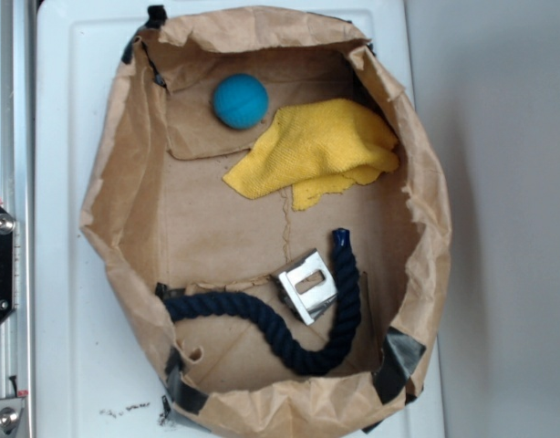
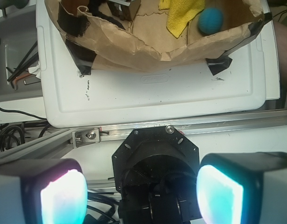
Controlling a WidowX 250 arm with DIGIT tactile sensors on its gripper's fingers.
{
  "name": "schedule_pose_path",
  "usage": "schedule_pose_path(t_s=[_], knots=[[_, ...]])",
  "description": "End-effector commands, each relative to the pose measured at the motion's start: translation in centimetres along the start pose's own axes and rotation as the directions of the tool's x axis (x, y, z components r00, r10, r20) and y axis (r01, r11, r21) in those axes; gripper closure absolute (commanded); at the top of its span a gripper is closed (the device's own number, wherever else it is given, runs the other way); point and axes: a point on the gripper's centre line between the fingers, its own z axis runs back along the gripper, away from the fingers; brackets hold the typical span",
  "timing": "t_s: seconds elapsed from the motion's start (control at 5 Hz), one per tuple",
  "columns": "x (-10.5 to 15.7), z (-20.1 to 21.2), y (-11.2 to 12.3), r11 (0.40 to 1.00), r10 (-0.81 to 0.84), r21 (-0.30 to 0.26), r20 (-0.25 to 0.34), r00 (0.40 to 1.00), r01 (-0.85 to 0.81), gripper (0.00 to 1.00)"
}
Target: Grab the blue ball.
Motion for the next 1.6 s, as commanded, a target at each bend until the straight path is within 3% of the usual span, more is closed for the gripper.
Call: schedule_pose_path(t_s=[0.0, 0.2, 0.4, 0.6, 0.8, 1.0, 1.2, 1.4], knots=[[0.0, 0.0, 0.0, 1.0, 0.0, 0.0, 0.0, 1.0, 0.0, 0.0], [3.9, -2.2, 1.1, 0.999, 0.041, 0.004, 0.02, 0.999, -0.041, 0.0], [7.3, -3.8, 1.9, 0.989, 0.129, 0.075, 0.03, 0.991, -0.131, 0.0], [9.7, -4.8, 4.0, 0.963, 0.234, 0.125, 0.068, 0.97, -0.241, 0.0], [9.4, -5.0, 6.7, 0.869, 0.445, 0.115, 0.245, 0.861, -0.482, 0.0], [8.9, -5.2, 8.1, 0.757, 0.54, 0.137, 0.419, 0.73, -0.639, 0.0], [10.3, -6.6, 8.2, 0.77, 0.571, 0.079, 0.357, 0.739, -0.633, 0.0], [10.3, -6.6, 8.2, 0.77, 0.571, 0.079, 0.357, 0.739, -0.633, 0.0]])
